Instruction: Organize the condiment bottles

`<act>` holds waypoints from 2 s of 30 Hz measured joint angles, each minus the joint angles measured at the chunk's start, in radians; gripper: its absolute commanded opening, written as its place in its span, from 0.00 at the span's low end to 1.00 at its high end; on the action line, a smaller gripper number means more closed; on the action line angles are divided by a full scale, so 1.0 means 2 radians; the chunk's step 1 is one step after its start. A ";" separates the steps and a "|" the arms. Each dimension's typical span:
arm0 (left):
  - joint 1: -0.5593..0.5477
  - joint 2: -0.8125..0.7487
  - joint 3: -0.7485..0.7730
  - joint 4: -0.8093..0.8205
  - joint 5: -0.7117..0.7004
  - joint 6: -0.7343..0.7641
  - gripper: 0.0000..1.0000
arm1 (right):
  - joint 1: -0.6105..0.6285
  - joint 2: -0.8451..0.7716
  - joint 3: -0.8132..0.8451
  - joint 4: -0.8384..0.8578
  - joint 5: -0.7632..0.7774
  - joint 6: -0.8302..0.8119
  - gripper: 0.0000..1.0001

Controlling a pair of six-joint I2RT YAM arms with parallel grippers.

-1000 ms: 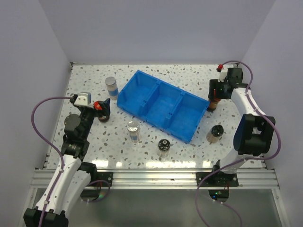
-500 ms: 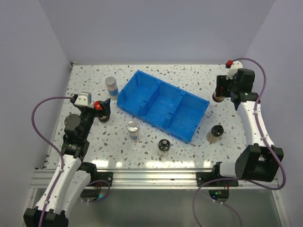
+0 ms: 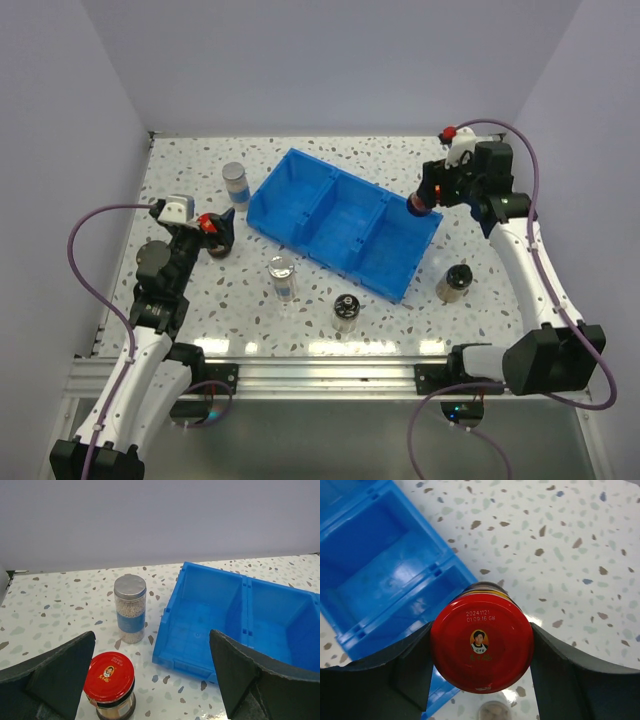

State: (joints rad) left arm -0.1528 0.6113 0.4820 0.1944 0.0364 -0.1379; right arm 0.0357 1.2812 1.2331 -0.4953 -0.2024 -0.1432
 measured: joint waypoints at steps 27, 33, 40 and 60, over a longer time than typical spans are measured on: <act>0.000 0.005 0.000 0.000 0.006 0.000 1.00 | 0.096 0.135 0.004 -0.039 -0.034 -0.073 0.14; 0.000 0.008 0.000 0.000 0.005 0.000 1.00 | 0.106 0.144 0.000 -0.032 -0.019 -0.082 0.73; 0.000 0.023 0.004 -0.010 -0.006 -0.012 1.00 | 0.106 0.132 -0.013 -0.007 -0.011 -0.092 0.99; 0.000 0.221 0.154 -0.302 -0.179 -0.194 1.00 | 0.076 -0.019 -0.069 -0.003 -0.087 -0.123 0.99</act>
State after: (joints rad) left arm -0.1528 1.0534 0.7906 -0.4091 -0.3218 -0.5262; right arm 0.1886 1.2434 1.0954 -0.5007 -0.3767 -0.3889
